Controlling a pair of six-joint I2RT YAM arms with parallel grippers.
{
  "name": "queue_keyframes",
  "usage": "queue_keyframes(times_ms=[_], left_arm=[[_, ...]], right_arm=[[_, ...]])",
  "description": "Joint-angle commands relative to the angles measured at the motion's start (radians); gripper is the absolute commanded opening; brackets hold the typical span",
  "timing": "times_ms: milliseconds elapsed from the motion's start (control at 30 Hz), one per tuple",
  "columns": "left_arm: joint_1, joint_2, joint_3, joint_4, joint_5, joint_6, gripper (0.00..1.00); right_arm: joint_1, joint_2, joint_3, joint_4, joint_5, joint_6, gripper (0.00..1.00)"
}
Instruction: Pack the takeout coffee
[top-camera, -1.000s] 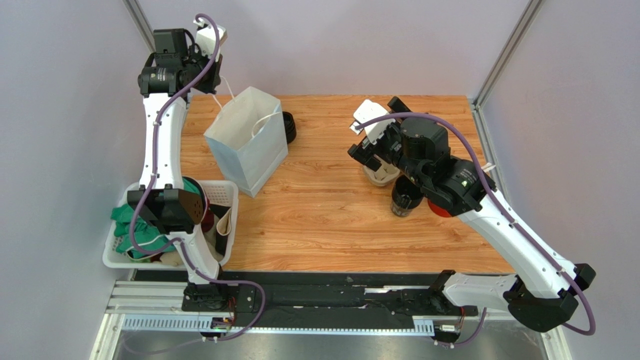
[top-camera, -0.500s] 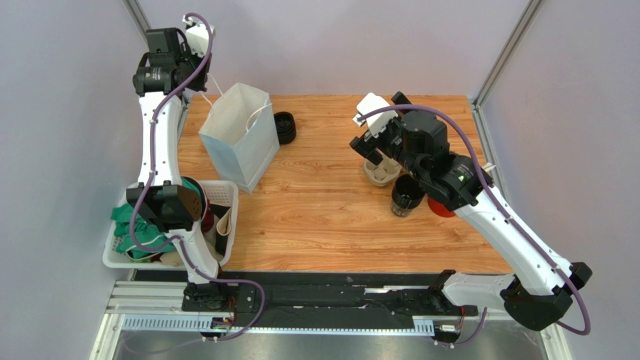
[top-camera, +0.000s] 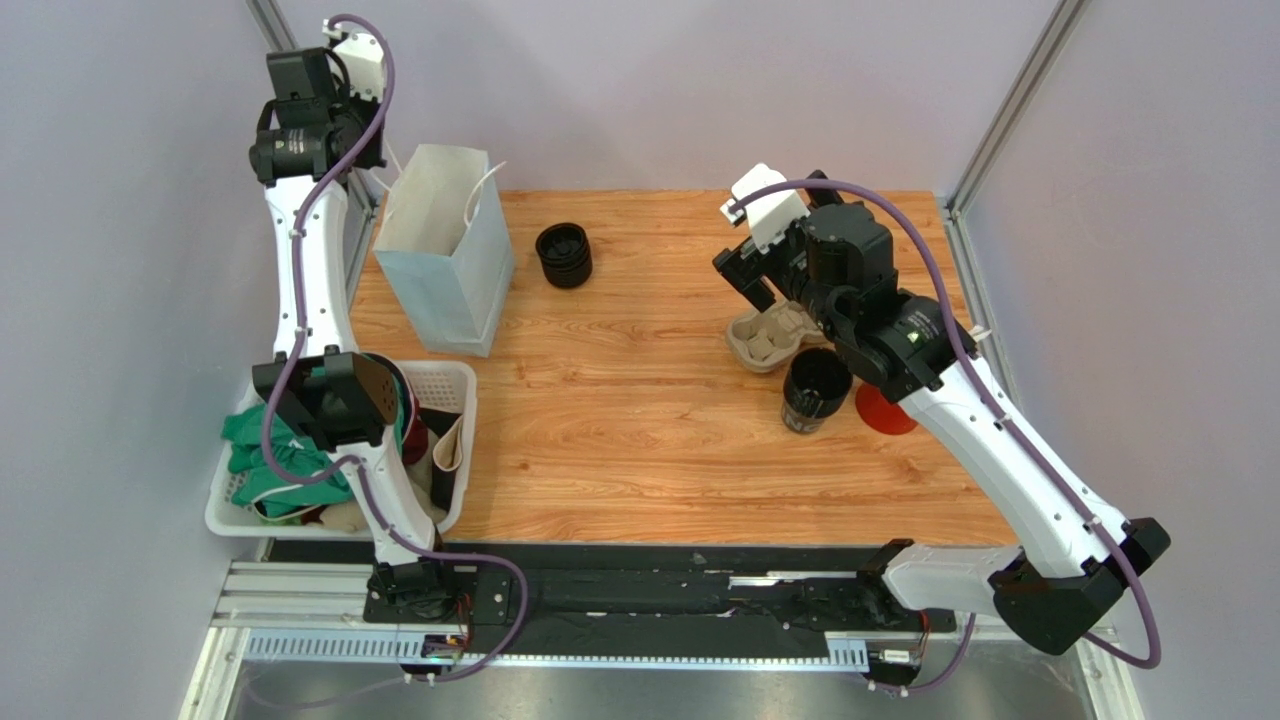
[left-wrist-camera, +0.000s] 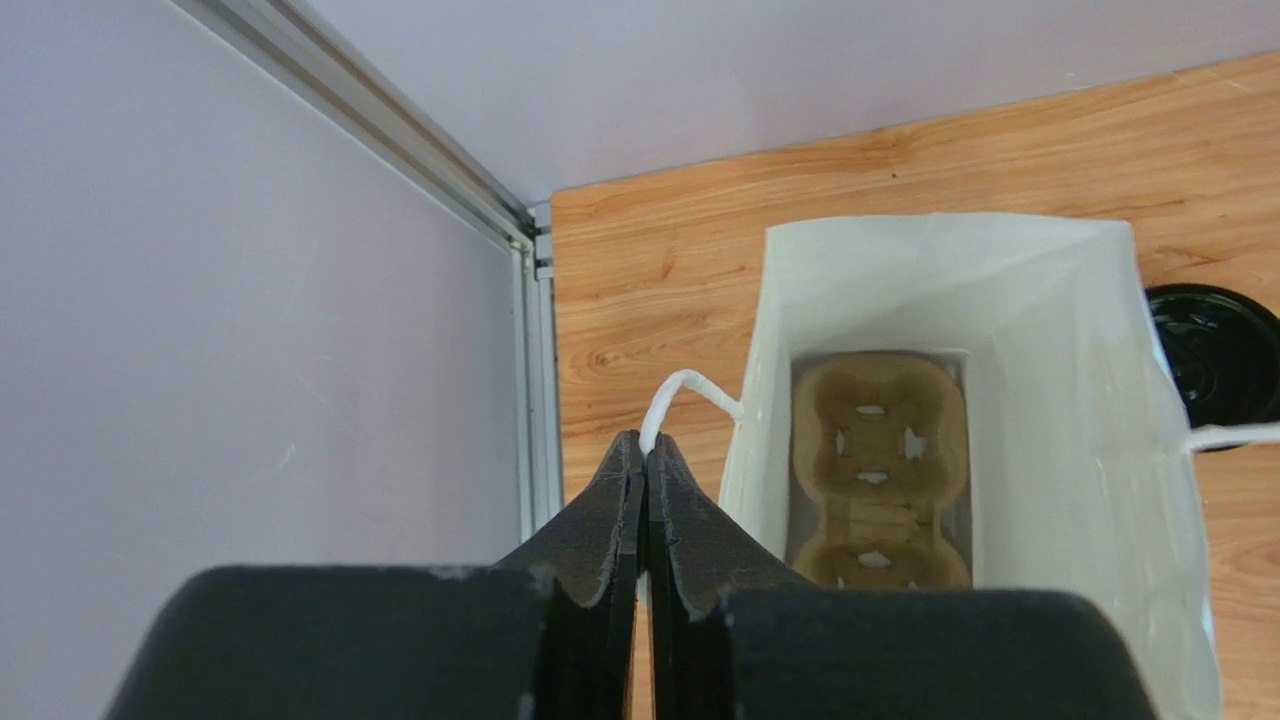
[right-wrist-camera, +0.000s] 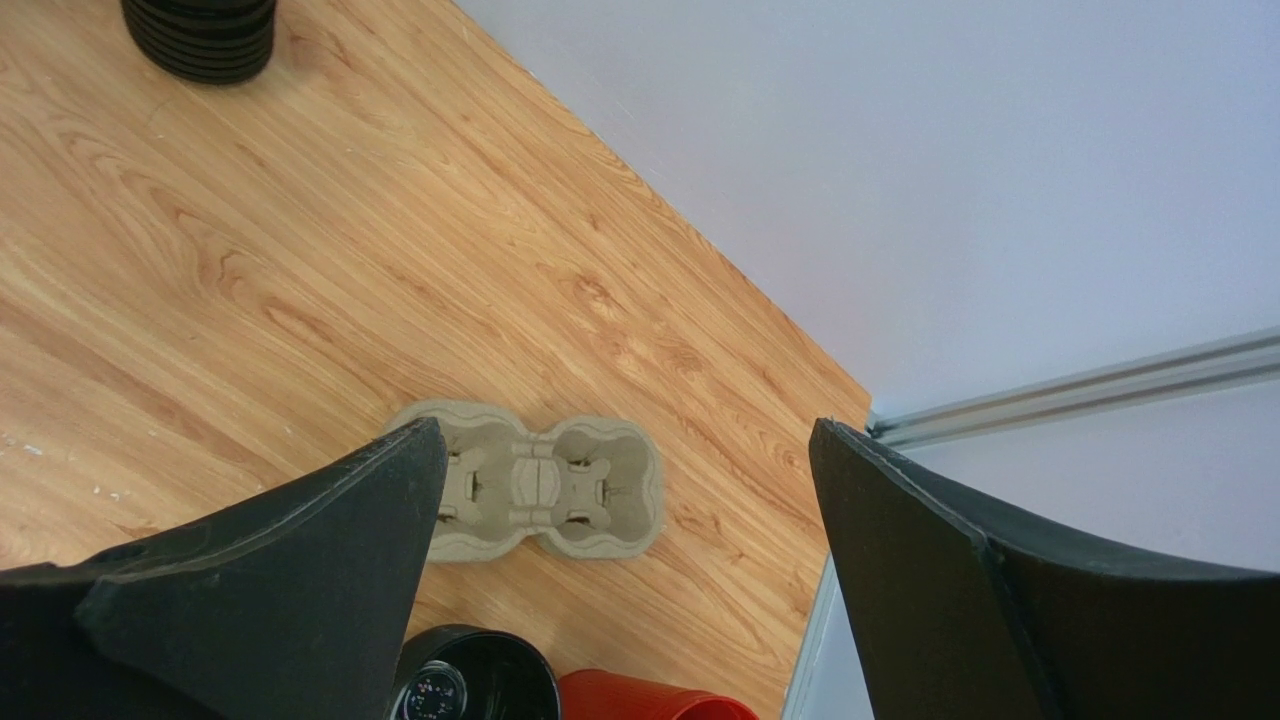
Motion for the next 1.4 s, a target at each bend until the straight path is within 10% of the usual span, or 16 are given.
queue_keyframes(times_ms=[0,100,267,700,967,1367], left_arm=[[0.007,0.016,0.064,0.045,-0.018,-0.031,0.17],[0.015,0.015,0.049,0.048,-0.018,-0.039,0.68],[0.055,-0.035,0.023,0.082,0.021,-0.079,0.91],[0.058,-0.467,-0.32,0.171,0.435,-0.134,0.95],[-0.03,-0.777,-0.784,0.206,0.481,0.036,0.96],[-0.028,-0.855,-0.937,0.058,0.485,0.151,0.97]], right_arm=[[-0.033,-0.001,-0.013,0.056,0.021,0.032,0.99],[-0.047,-0.01,-0.04,0.059,0.021,0.038,0.99],[-0.057,-0.052,-0.089,0.059,0.024,0.035,0.99],[-0.145,-0.116,-0.238,-0.088,-0.04,-0.015,0.95],[-0.247,-0.059,-0.197,-0.346,-0.21,0.038,0.88],[-0.258,-0.118,-0.252,-0.407,-0.503,0.06,0.76]])
